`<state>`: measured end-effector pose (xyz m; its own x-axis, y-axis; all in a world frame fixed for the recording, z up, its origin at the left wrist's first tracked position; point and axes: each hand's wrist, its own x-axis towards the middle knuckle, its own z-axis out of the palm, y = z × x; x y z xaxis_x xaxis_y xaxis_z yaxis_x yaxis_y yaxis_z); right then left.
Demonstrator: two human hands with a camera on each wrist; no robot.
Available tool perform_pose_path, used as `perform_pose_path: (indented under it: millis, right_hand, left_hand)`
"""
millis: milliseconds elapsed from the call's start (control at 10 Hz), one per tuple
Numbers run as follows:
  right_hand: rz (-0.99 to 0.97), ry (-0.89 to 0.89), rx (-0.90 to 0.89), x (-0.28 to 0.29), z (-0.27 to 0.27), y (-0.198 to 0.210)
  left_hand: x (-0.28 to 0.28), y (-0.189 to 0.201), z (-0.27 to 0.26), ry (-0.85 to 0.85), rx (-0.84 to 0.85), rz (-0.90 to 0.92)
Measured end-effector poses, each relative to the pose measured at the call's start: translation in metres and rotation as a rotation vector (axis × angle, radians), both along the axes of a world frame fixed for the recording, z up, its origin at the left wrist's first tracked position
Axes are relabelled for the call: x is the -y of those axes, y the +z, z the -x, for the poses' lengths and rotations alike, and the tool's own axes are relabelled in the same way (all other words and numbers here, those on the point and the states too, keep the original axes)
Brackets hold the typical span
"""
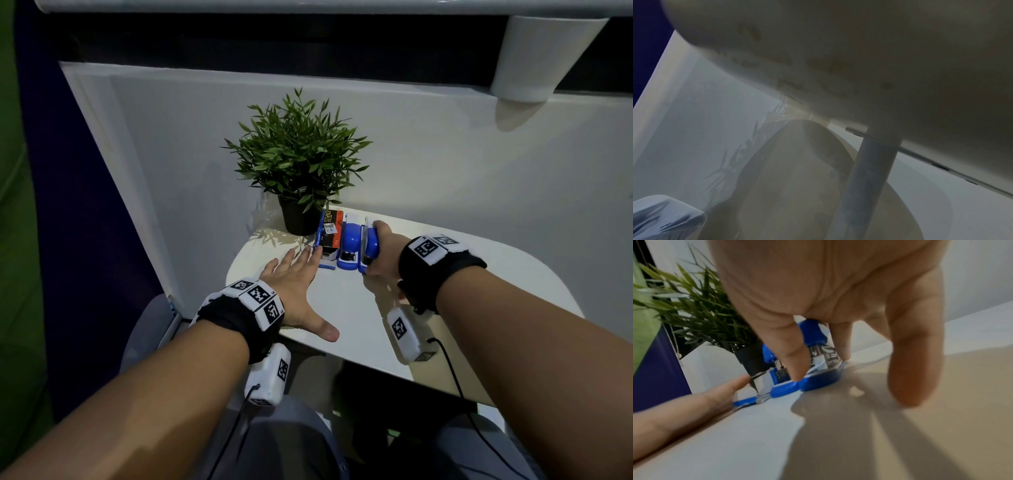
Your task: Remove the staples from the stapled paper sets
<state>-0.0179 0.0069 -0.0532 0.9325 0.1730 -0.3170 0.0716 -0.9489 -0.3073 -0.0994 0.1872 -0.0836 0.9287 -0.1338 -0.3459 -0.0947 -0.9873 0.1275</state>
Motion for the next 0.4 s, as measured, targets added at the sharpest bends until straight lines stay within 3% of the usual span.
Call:
perform_pose_path:
  millis: [200, 400]
  right_hand:
    - [-0.030, -0.036, 0.046, -0.003, -0.015, -0.015]
    - [-0.166, -0.100, 0.019, 0.018, 0.003, -0.005]
  left_hand:
    - [-0.001, -0.001, -0.001, 0.019, 0.013, 0.018]
    - [-0.001, 0.001, 0.005, 0.048, 0.017, -0.003]
